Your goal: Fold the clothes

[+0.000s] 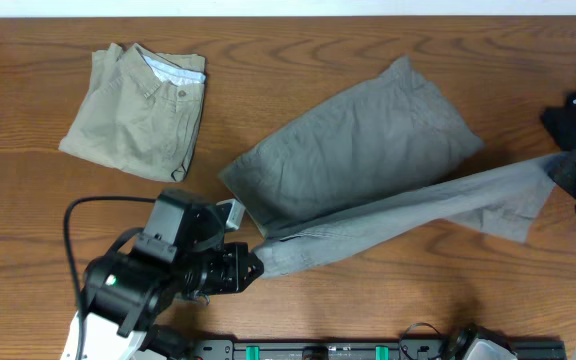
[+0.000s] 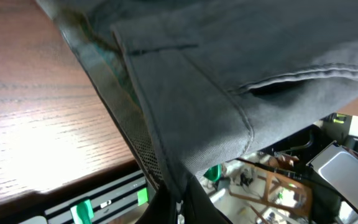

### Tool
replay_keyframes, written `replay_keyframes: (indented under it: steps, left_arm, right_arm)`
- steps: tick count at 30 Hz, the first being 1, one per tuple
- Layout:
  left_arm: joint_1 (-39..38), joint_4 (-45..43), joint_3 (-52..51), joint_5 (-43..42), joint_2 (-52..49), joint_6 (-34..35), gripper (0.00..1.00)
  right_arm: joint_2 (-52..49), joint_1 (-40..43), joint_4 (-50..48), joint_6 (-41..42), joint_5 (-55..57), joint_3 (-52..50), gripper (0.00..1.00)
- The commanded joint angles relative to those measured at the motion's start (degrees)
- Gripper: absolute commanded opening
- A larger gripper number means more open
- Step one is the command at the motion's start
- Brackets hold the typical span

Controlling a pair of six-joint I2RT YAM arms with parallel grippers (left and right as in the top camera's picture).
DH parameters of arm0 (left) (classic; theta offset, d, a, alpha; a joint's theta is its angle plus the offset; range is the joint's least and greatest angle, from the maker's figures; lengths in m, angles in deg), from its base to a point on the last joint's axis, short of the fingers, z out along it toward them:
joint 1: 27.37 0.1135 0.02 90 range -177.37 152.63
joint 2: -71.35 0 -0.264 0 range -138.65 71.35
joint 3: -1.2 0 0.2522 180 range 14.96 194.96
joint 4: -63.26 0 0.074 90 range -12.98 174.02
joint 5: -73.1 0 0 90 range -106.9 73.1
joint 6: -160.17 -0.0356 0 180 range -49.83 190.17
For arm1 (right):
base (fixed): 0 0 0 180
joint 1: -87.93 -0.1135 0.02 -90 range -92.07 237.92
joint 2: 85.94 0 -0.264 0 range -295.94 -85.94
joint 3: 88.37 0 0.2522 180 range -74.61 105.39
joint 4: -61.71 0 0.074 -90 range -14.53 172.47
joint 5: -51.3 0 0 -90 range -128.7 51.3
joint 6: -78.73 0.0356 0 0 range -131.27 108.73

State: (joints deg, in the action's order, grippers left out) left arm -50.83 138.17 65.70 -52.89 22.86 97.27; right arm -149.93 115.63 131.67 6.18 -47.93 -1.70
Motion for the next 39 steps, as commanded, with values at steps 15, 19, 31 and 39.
replay_keyframes:
  steps: [15, 19, 31, 39]
  left_arm:
    - [0.3, -14.3, 1.6, 32.8, -14.2, 5.9, 0.06]
    - [0.5, -23.8, 1.6, 39.0, -21.8, 3.2, 0.06]
    - [4.2, -35.8, 1.6, 46.8, -41.1, 6.2, 0.08]
    - [4.5, -28.2, 5.7, 45.6, -34.4, 4.5, 0.71]
  right_arm:
    - [-21.2, -13.1, -37.4, 2.3, -12.0, 0.9, 0.01]
    - [-30.7, -15.7, -50.6, 4.8, -12.1, 0.9, 0.01]
    - [-55.8, -20.0, -80.2, 16.4, -17.5, 0.9, 0.32]
    - [-54.5, -15.9, -71.7, 8.5, -26.7, 0.9, 0.99]
